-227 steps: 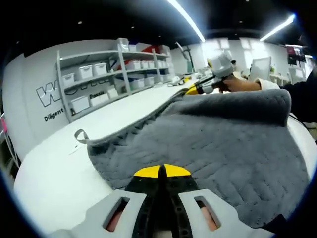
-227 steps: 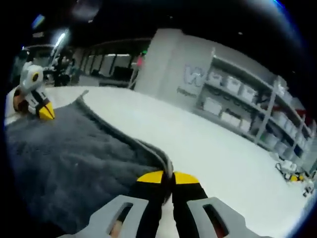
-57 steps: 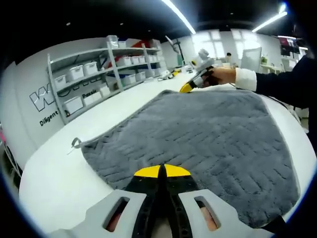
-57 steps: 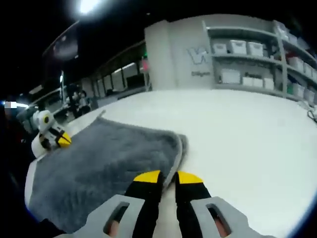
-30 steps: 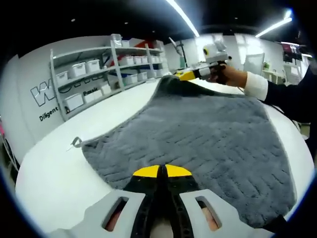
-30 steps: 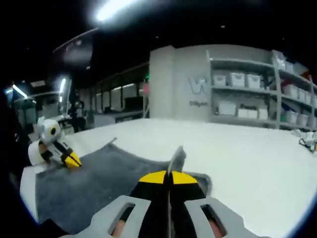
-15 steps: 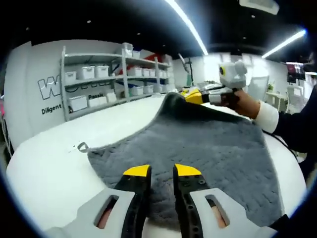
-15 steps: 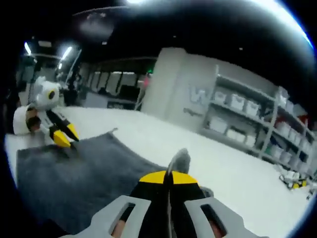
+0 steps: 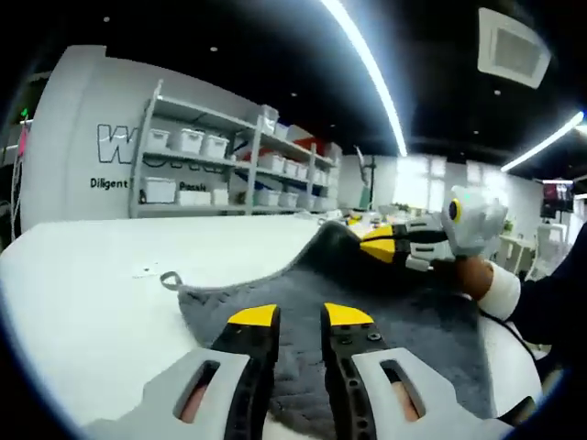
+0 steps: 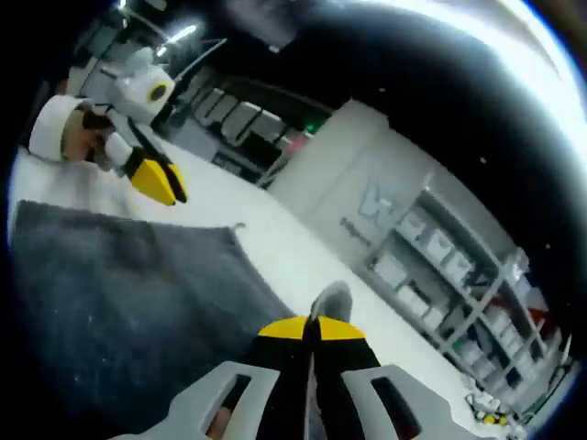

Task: Open the folded towel by lifting each exposed corner and separating the folded layers until the towel lies flat within the target outline without major curled edges

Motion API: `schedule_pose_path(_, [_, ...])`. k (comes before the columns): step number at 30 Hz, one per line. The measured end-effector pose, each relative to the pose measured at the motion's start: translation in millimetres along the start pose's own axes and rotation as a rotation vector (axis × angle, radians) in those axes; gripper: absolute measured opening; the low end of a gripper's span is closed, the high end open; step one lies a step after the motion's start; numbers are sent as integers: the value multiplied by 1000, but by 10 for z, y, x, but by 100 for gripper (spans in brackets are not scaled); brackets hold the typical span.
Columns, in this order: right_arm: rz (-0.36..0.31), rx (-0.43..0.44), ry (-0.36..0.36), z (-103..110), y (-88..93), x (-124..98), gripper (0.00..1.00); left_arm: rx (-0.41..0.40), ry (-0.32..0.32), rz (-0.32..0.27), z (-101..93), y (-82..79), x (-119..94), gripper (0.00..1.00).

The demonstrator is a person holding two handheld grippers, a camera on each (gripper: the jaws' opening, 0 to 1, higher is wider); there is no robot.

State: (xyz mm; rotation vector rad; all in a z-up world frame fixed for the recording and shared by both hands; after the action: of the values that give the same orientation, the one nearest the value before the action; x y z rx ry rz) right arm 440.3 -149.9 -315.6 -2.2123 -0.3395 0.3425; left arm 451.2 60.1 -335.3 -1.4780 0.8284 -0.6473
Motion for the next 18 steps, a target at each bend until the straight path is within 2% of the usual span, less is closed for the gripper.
schedule_pose_path(3, [-15,-65,-10,122,-71,19,0,-35,20,-17,27,-28,36,20])
schedule_pose_path(5, [-20,-97,-57,237,-112,44,0,-45,24,-35,52,-53,44,21])
schedule_pose_path(8, [-69,-171,-83,406,-222,24,0,-65,31,-48,53,-57,50,24])
schedule_pose_path(9, [-71,-192,-84,429,-233,26,0,-78,34,-51,9,-46,45,25])
schedule_pose_path(12, [-62,-225,-81,470,-232,66,0,-125,46,-74,103,-80,45,26])
schedule_pose_path(16, [-80,-250,-95,556,-281,47,0,-240,91,-120,100,-116,49,28])
schedule_pose_path(18, [-83,-278,-101,622,-309,53,0,-330,120,-132,-22,-98,73,29])
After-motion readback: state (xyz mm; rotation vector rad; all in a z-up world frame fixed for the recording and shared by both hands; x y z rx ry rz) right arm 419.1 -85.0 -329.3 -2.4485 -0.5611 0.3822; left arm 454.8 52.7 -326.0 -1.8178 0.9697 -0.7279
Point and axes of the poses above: the point that each gripper's makers call its tool centre point, and the gripper's own axes: x roughly forward along the fingers, z roughly to its left, y roughly out of its underside, the point moved 6 cm from there along -x, roughly backward along the fingers, and after that the axes turned 4 degrees about x, right-handed, at the moved point
